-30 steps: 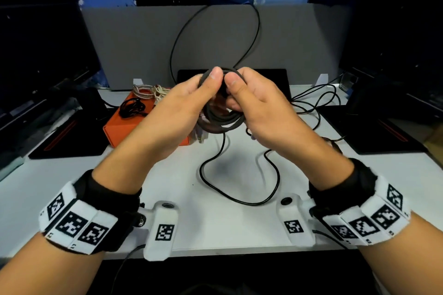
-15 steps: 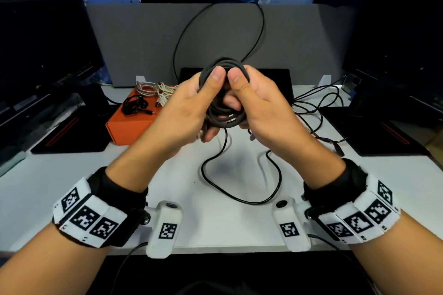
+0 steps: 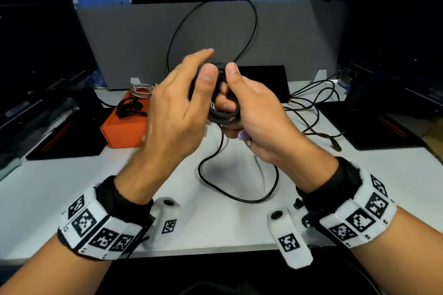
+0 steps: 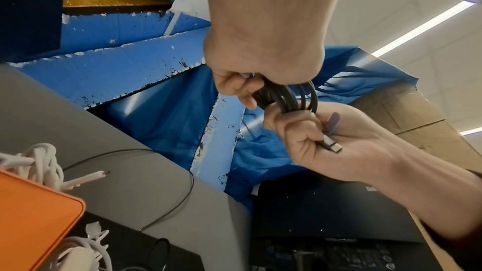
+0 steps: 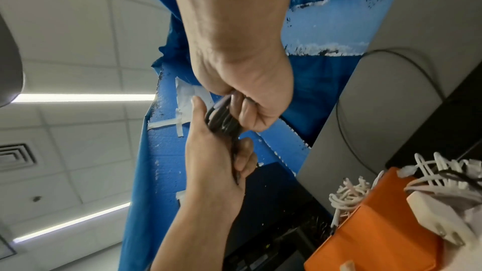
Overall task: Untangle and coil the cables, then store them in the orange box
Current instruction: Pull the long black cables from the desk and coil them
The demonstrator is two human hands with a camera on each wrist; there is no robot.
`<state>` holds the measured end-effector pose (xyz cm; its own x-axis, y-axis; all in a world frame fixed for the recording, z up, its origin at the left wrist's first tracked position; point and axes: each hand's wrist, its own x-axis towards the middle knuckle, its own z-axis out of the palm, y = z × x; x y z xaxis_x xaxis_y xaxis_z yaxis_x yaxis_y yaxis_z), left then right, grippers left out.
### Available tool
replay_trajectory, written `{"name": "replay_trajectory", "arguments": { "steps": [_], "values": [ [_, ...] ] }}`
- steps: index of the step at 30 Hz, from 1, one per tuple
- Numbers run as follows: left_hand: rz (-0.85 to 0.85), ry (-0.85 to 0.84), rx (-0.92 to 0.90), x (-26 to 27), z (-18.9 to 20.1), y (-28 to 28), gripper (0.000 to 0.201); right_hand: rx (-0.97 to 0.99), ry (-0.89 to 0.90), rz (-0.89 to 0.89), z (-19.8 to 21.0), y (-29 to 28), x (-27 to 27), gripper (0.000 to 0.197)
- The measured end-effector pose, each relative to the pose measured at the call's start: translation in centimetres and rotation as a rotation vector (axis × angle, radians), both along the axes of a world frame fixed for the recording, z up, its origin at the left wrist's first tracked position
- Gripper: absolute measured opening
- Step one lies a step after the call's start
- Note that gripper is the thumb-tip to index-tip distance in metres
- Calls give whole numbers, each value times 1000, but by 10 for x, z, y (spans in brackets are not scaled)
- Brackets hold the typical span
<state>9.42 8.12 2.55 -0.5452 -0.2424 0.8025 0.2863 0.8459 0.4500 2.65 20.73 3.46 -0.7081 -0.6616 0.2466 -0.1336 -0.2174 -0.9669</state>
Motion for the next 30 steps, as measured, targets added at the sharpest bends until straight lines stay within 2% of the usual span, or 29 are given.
{"name": "replay_trajectory", "arguments": {
  "steps": [2,4,8,10,13,16,20,21,23,25,27,30],
  "values": [
    [30,65,23,2,2,-1,47,-24,-40,58,-2,-2,6,43],
    [48,58,12,3,5,-2,42,-12,-14,71,-3,-3,8,42],
    [-20,-80,51,5,11,-5,36,87,163,6,1,1,7,39],
    [-29,-176,3,7,14,-7,35,112,200,-17,3,2,6,38],
    [43,-289,-124,9,17,-11,33,94,86,61,3,3,2,40],
    [137,-268,-115,6,16,-11,28,20,20,151,1,0,3,36],
    [150,-176,-50,2,11,-8,29,71,470,-181,-13,-9,3,29],
    [120,-183,-58,2,11,-9,29,89,515,-222,-14,-8,0,26],
    [74,-248,-89,5,14,-13,35,110,473,-204,-12,-4,-7,25],
    [124,-378,-96,6,22,-20,56,133,418,-157,-5,2,-14,27],
    [145,-494,45,5,27,-31,71,233,539,-159,3,8,-18,27],
    [-127,-473,536,2,29,-42,51,485,802,-139,10,15,-19,26]
  ]
}}
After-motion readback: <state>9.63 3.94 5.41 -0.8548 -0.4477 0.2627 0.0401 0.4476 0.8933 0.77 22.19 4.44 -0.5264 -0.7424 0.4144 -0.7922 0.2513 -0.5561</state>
